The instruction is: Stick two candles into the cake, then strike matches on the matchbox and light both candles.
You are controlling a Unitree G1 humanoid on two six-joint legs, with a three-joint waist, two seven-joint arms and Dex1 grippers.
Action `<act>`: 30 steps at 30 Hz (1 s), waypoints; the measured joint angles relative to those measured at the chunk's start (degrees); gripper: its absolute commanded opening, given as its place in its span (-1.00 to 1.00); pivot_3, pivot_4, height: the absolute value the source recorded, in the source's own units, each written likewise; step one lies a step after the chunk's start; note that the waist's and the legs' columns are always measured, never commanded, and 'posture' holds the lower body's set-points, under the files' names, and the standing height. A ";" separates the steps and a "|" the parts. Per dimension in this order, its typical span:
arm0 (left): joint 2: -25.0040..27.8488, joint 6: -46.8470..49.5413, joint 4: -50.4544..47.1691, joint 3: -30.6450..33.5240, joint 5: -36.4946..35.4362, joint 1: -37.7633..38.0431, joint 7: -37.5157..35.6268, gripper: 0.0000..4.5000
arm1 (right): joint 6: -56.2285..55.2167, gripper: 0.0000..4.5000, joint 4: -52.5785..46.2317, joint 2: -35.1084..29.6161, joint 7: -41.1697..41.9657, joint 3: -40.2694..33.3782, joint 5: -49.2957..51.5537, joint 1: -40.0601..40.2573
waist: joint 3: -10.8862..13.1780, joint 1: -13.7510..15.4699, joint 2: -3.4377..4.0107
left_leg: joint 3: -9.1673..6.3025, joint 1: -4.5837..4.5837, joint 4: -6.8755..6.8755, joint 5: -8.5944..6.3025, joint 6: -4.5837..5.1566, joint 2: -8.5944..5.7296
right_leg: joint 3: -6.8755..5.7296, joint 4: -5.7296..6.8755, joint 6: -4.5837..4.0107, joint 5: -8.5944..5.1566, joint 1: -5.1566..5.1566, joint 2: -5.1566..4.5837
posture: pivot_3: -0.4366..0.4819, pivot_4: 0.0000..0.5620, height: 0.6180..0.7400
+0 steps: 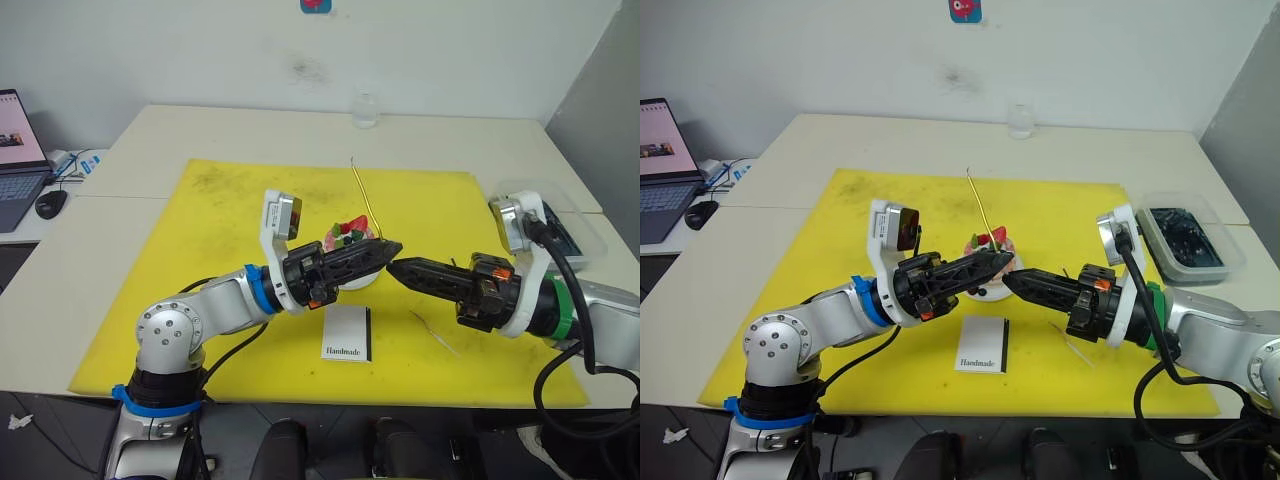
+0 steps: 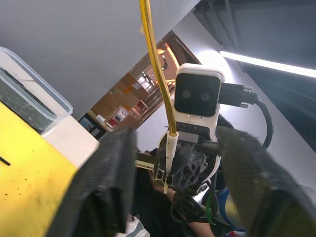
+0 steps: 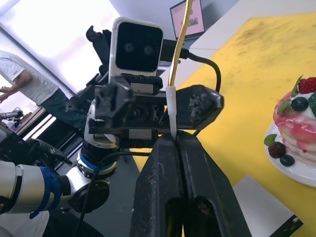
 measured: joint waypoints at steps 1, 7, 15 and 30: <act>-0.06 0.00 0.00 -0.10 0.07 0.00 -0.03 -0.39 | -0.14 -1.00 0.00 -0.03 0.09 0.02 0.00 0.00 | 0.00 0.00 0.00 | 0.00 0.00 0.00 0.00 0.00 0.00 | 0.00 0.00 0.00 0.00 0.00 0.00 | -0.05 -0.47 1.00; -0.09 0.00 0.16 -0.23 1.41 0.02 -0.70 -0.99 | -0.39 -1.00 0.04 -0.29 0.78 0.51 -0.25 0.00 | 0.00 0.00 0.00 | 0.00 0.00 0.00 0.00 0.00 0.00 | 0.00 0.00 0.00 0.00 -0.01 0.00 | -0.05 -0.47 1.00; -0.08 -0.01 0.05 -0.45 4.24 0.06 -2.26 -1.00 | -0.74 -0.82 0.07 -0.91 2.08 1.11 -2.01 0.56 | 0.00 0.01 0.00 | 0.01 -0.02 -0.01 0.00 0.00 0.01 | 0.00 -0.03 0.00 0.00 -0.01 0.00 | -0.05 -0.47 1.00; 11.76 -23.41 10.13 -1.04 46.97 -6.70 -20.70 -1.00 | 0.34 0.99 -4.15 -7.15 20.45 6.74 -39.54 -3.99 | 0.01 0.15 0.00 | 0.05 -0.10 -0.13 -0.01 -0.01 0.07 | -0.04 -0.16 -0.10 -0.06 -0.14 0.06 | -0.05 -0.47 1.00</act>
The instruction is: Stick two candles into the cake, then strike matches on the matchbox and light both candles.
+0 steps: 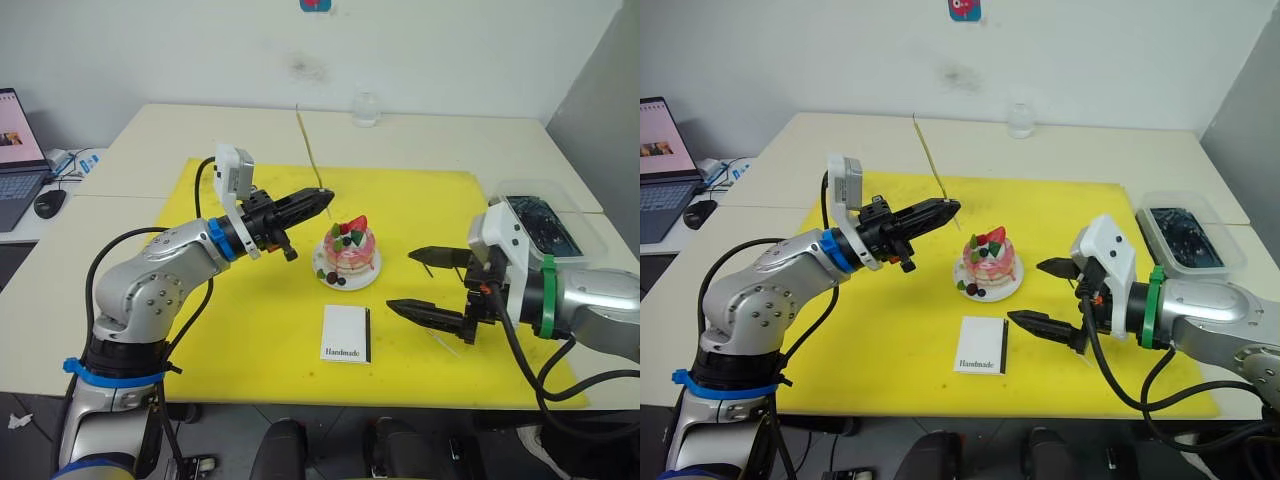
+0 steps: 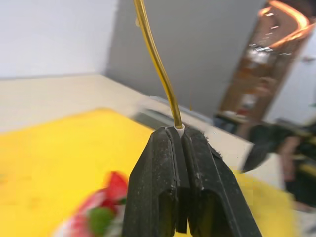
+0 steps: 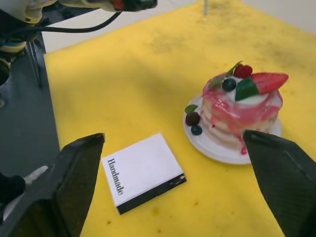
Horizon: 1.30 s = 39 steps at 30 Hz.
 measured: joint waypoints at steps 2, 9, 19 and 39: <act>-1.14 -3.77 3.21 -1.14 4.62 0.06 -2.14 -1.00 | -0.50 0.99 0.00 1.57 0.55 1.61 -3.49 -0.59 | 0.00 0.00 0.00 | 0.00 -0.11 0.00 0.00 0.00 0.02 | 0.00 -0.03 0.01 0.00 -0.05 -0.06 | -0.05 -0.47 1.00; -4.71 -10.06 9.02 -2.91 12.72 0.22 -8.32 -1.00 | -0.52 0.99 0.00 6.26 -0.57 4.71 -14.84 -1.38 | 0.00 -0.01 -0.01 | 0.00 -0.31 0.02 0.00 0.01 0.03 | -0.06 -0.06 0.04 0.01 -0.17 -0.21 | -0.05 -0.47 1.00; -7.09 -13.89 14.13 -3.68 19.22 0.21 -11.96 -1.00 | 1.81 0.99 -1.11 10.03 -1.59 4.77 -19.29 -1.31 | 0.00 -0.05 -0.01 | -0.01 -0.29 0.03 0.00 0.01 0.03 | -0.09 0.04 0.04 0.01 -0.18 -0.18 | -0.05 -0.47 1.00; -10.00 -19.22 15.04 -3.66 24.75 2.79 -12.91 -1.00 | 4.79 0.99 -1.27 12.90 -1.42 4.55 -22.40 -1.70 | 0.00 -0.08 0.00 | -0.02 -0.28 0.04 0.01 0.01 0.02 | -0.08 0.07 0.05 0.02 -0.17 -0.18 | -0.05 -0.47 1.00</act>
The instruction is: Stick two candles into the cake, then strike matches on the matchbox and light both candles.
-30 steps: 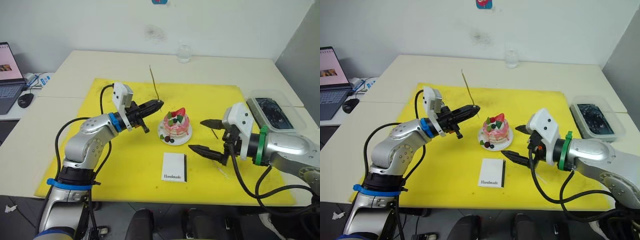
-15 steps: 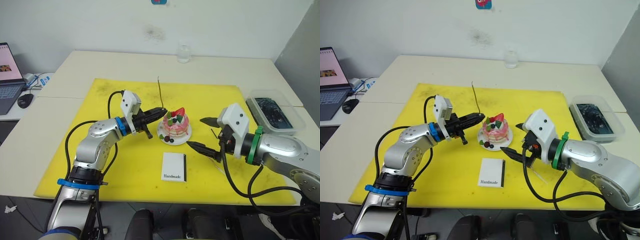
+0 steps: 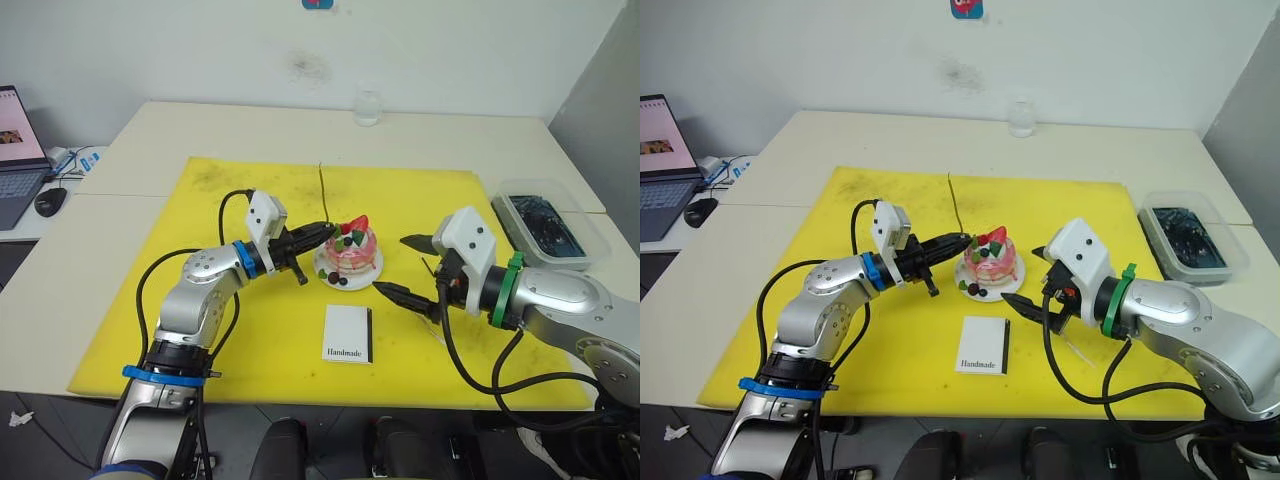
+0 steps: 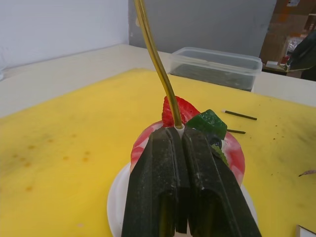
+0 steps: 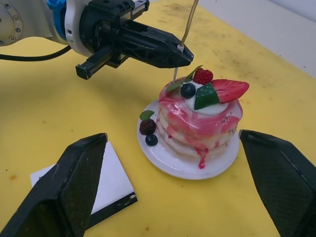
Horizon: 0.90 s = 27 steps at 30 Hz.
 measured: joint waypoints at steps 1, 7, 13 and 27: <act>-0.37 -0.41 0.22 0.00 0.23 0.14 -0.03 -1.00 | 0.11 0.99 -0.10 0.15 0.01 -0.01 -0.05 0.00 | 0.00 0.00 0.00 | 0.00 0.00 0.00 0.00 0.00 0.00 | 0.00 0.00 0.00 0.00 0.00 0.00 | -0.05 -0.47 1.00; -2.12 -4.27 3.24 -0.01 2.15 0.15 0.00 -1.00 | 0.49 0.99 -0.63 0.58 0.02 -0.03 -0.15 0.02 | 0.00 0.00 0.00 | 0.01 0.00 0.01 0.00 0.00 -0.01 | 0.00 0.00 0.01 0.01 0.00 0.01 | -0.05 -0.47 1.00; -2.58 -7.33 4.65 -0.04 3.84 1.45 -0.30 -1.00 | 0.99 0.99 -0.97 0.61 0.02 -0.02 -0.32 0.38 | 0.00 -0.04 0.00 | 0.01 0.00 0.01 0.00 0.00 0.00 | 0.00 0.00 0.01 0.01 0.00 0.01 | -0.05 -0.47 1.00; -3.74 -8.46 5.09 -0.04 5.50 1.75 0.61 -0.87 | 1.07 1.00 -1.88 0.83 0.03 -0.16 -0.60 1.57 | 0.00 -0.04 0.00 | 0.01 0.02 0.03 0.00 0.00 0.00 | -0.01 0.03 0.03 0.02 0.04 0.01 | -0.05 -0.47 1.00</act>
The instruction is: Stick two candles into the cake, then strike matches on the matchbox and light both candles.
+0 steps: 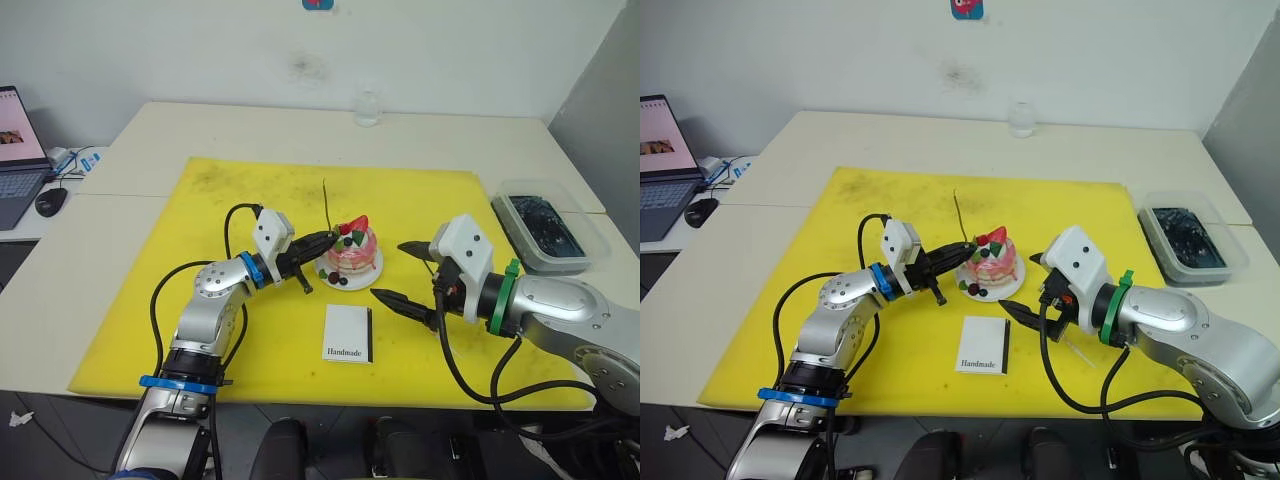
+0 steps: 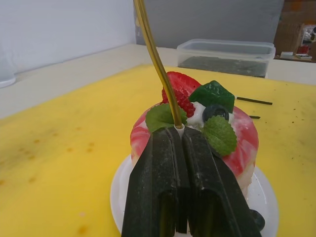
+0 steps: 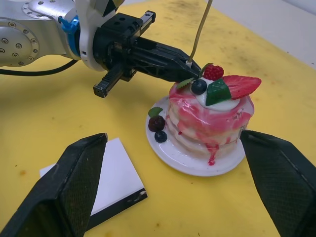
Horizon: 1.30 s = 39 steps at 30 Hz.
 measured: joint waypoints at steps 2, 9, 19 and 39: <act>0.04 0.56 -0.58 0.22 -0.05 0.01 0.80 -0.61 | 0.00 1.00 0.00 0.00 0.00 -0.05 -0.02 0.09 | 0.00 0.00 0.00 | -0.01 0.00 0.00 0.00 0.00 0.00 | 0.01 0.00 0.01 0.01 0.00 0.00 | -0.05 -0.47 1.00; 2.71 2.66 -3.21 2.88 -0.06 0.03 2.18 0.36 | 0.00 1.00 0.00 0.64 -0.20 -0.10 -0.69 0.11 | 0.00 -0.07 0.00 | -0.02 0.01 -0.01 0.00 0.00 0.01 | 0.00 0.01 0.01 0.01 -0.01 0.06 | -0.05 -0.47 1.00; 10.88 8.66 -12.70 7.17 -3.31 1.95 0.54 0.98 | -0.48 1.00 0.07 2.67 -0.95 -3.12 -2.52 0.92 | 0.00 -0.17 0.00 | -0.02 0.03 -0.01 0.00 0.00 0.06 | 0.04 0.00 0.01 0.00 -0.01 0.01 | -0.05 -0.47 1.00; 23.61 23.61 -40.03 -5.36 -13.73 13.22 -17.10 0.98 | -2.24 1.00 -6.69 -7.52 4.91 -13.81 -9.30 33.27 | 0.01 -0.23 0.01 | -0.01 0.40 -0.05 0.00 -0.01 0.03 | 0.10 0.02 -0.17 -0.11 0.20 -0.28 | -0.05 -0.47 1.00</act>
